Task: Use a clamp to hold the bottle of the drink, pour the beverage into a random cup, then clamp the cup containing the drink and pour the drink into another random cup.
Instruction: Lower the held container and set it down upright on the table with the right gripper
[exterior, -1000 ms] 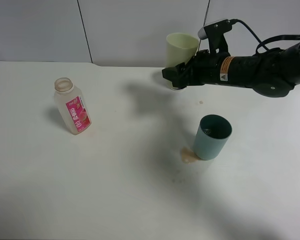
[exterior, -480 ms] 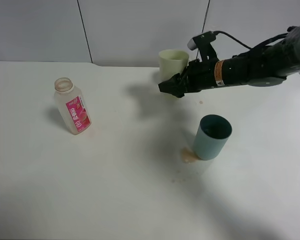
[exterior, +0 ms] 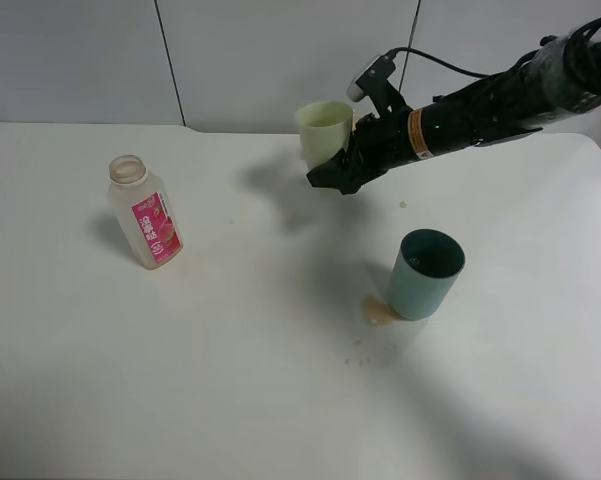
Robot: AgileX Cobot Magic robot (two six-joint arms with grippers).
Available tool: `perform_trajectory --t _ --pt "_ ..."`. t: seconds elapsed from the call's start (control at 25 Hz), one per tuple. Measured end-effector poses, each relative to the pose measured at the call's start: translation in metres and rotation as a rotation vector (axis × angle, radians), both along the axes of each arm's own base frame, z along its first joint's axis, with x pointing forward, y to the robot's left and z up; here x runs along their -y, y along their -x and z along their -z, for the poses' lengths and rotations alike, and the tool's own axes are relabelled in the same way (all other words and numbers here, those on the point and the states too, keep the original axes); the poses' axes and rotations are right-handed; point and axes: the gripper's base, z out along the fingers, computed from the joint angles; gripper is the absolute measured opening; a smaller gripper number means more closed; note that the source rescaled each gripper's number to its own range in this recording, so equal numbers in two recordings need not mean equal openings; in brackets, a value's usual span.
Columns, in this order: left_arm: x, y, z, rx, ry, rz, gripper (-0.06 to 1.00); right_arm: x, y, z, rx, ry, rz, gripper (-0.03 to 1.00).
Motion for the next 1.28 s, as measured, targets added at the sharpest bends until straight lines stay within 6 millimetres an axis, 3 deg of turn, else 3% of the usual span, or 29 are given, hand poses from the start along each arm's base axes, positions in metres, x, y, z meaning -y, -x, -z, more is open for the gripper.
perform_trajectory --t 0.32,0.96,1.28 --pt "0.0 0.0 0.0 0.0 0.0 0.0 1.0 -0.007 0.007 0.019 0.07 -0.01 -0.207 0.0" --pt "0.0 0.0 0.0 0.0 0.0 0.0 1.0 -0.011 0.011 0.048 0.071 -0.061 -0.273 0.0" --pt "0.0 0.0 0.0 0.0 0.0 0.0 1.0 -0.012 0.009 0.05 0.119 -0.08 -0.285 0.0"
